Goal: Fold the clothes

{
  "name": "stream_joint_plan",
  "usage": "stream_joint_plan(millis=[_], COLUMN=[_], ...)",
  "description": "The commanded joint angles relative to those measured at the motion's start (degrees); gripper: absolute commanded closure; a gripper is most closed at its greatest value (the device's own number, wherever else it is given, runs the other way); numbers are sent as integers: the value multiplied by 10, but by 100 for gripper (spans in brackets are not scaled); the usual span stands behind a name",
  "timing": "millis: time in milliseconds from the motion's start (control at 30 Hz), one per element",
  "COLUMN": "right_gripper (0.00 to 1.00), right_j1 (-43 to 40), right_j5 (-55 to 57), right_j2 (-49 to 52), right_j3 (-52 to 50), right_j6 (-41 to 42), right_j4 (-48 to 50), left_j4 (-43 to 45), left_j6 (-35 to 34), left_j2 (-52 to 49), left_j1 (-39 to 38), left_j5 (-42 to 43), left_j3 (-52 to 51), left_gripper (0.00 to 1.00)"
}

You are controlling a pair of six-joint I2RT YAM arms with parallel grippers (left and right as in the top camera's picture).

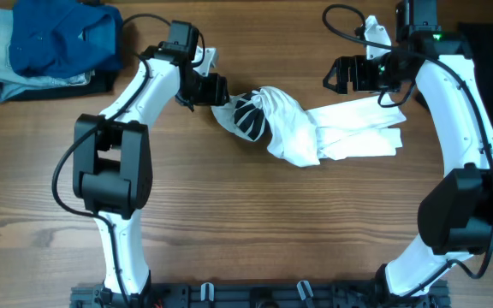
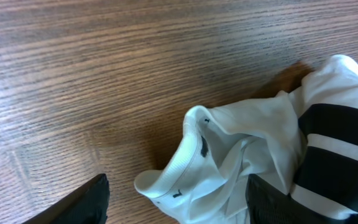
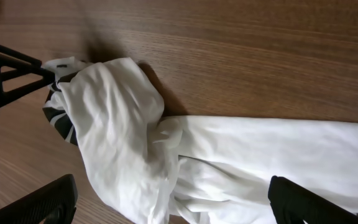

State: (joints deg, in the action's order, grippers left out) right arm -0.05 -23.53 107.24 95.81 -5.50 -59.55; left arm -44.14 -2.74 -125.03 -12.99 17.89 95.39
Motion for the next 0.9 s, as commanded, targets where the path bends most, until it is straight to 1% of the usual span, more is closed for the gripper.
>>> stream_joint_plan(millis=[0,67,167,267,300,333,367,433,467,567,600,700,800,867], right_gripper=[1,1,1,1,1,1,1,0,1,1,1,0,1,0], right_j1=[0,0,0,0,0,0,0,0,0,0,0,0,0,0], right_j5=[-4,-4,-4,-4,-2,-2,-2,-2,-2,-2,-2,-3,-3,-10], right_j2=[-19,-19,-19,-19,-19,-19,-19,-19,-19,-19,-19,-19,-19,-19], right_j3=[3,3,3,3,3,3,3,3,3,3,3,3,3,3], right_j6=[-9,-9,-9,-10,-10,-10,-10,-10,-10,-10,-10,-9,-5,-3], right_j4=[2,2,1,1,1,1,1,2,3,3,4,4,10,16], left_j4=[-1,2,5,5,4,3,3,4,3,-25,-50,-87,-73,-48], left_j6=[-12,-12,-12,-13,-23,-38,-48,-71,-86,-87,-88,-89,-98,-98], left_j2=[-18,-22,-33,-48,-50,-51,-51,-51,-51,-31,-10,45,120,162], left_j1=[-16,-28,-45,-51,-51,-51,-51,-51,-51,-46,-40,-29,-23,-23], left_j5=[9,9,1,-20,-30,-49,-66,-95,-106,-108,-110,-111,-110,-109], left_j3=[-7,-7,-7,-7,-7,-7,-7,-7,-7,10,32,91,150,165], left_gripper=[28,25,24,34,41,52,65,96,96,96,96,96,96,96])
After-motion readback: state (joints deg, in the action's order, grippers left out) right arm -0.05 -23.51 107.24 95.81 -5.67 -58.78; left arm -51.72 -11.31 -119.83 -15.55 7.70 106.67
